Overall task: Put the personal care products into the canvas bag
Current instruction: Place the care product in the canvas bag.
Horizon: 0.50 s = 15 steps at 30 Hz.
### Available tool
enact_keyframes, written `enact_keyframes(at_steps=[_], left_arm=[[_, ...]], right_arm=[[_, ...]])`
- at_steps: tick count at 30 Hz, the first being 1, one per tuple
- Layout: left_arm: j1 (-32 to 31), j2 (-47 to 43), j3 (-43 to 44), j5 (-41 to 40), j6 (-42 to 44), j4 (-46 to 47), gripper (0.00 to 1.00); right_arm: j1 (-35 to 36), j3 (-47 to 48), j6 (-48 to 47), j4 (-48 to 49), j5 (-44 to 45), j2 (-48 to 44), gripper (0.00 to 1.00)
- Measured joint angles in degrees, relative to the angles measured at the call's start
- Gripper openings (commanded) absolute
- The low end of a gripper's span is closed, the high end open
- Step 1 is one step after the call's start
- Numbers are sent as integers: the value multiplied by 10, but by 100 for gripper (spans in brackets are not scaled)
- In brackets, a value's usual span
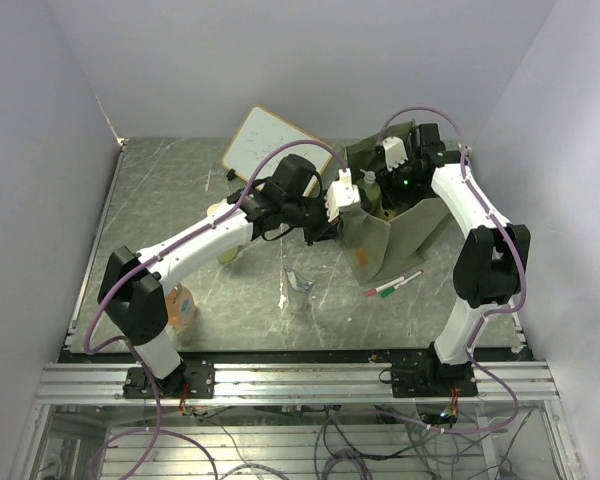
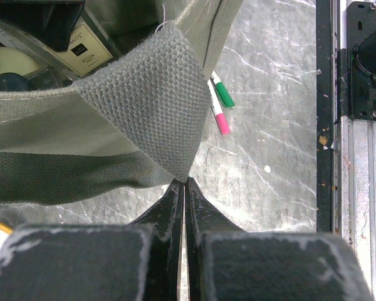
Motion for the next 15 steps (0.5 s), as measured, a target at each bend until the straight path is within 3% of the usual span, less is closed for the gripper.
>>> enact_keyframes(at_steps=[7,15], left_arm=[[-1,0,0,0,0,0,7],[-2,0,0,0,0,0,9]], right_arm=[[-4,-10,-1,3,-5,0,51],[-5,-5,-2,17,-10,-9,70]])
